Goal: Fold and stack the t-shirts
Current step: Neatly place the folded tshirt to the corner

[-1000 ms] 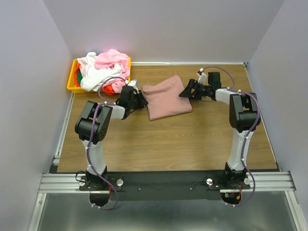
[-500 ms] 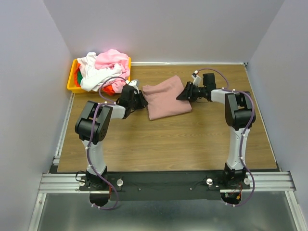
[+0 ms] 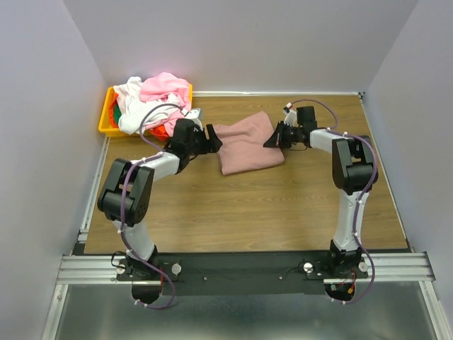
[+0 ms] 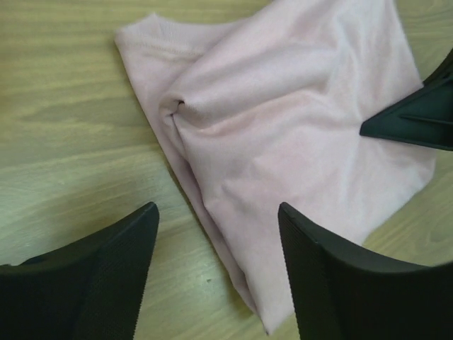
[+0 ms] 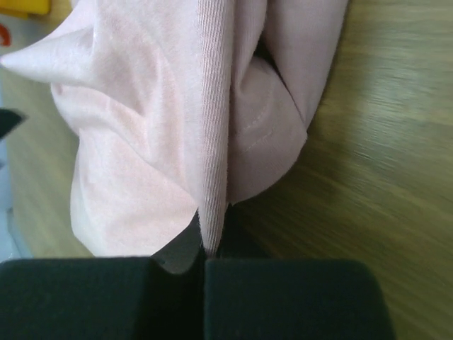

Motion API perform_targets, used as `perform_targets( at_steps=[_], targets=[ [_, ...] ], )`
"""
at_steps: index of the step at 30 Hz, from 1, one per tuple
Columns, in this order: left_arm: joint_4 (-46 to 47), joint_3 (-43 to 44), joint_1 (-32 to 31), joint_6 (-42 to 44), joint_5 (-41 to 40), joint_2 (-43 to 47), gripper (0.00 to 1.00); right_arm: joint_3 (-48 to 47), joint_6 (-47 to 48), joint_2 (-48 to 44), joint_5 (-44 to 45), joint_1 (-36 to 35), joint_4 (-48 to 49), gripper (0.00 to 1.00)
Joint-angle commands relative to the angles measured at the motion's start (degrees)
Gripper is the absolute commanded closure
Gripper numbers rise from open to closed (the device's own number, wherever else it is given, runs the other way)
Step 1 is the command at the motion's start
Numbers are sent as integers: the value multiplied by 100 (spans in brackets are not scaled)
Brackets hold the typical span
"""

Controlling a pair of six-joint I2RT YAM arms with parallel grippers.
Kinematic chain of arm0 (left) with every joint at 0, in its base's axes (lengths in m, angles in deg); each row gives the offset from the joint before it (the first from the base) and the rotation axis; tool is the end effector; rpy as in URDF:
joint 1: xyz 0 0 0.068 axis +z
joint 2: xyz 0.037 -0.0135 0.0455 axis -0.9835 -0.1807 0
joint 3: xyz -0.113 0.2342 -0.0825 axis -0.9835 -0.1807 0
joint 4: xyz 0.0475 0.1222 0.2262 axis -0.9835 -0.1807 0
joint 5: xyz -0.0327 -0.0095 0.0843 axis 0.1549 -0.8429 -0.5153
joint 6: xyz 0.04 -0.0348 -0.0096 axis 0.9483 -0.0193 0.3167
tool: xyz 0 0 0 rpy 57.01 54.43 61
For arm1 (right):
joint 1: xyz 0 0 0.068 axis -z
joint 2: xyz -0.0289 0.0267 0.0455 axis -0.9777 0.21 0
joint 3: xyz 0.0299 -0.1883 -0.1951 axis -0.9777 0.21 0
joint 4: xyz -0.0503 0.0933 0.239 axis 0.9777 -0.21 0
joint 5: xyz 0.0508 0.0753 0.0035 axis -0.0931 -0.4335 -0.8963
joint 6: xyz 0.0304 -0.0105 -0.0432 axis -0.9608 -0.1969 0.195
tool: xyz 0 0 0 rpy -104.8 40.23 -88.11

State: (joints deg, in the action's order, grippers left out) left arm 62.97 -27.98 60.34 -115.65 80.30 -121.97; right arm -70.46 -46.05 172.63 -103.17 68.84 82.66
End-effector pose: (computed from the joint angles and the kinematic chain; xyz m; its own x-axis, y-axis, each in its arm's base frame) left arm 0.3646 -0.1351 0.1789 -0.6223 -0.2627 -0.7374 0.2339 0.8366 -0.4954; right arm 0.4495 0.0943 0.1278 -0.8619 0.1462 -0.4855 -0.2634 0.6891 0.6751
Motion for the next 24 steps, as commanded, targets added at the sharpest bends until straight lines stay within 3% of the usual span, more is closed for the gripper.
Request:
perform_targets(
  at_steps=[1, 13, 24],
  targets=[
    [-766, 241, -27, 377, -302, 722, 20, -291, 448, -473, 1200, -2, -751, 100],
    [-1216, -171, -106, 131, -108, 2664, 19, -1021, 1248, -307, 3117, 516, -1746, 100],
    [-1480, -286, -106, 193, -320, 3229, 16, -2127, 2048, 484, 4163, 1412, -2265, 100]
  ],
)
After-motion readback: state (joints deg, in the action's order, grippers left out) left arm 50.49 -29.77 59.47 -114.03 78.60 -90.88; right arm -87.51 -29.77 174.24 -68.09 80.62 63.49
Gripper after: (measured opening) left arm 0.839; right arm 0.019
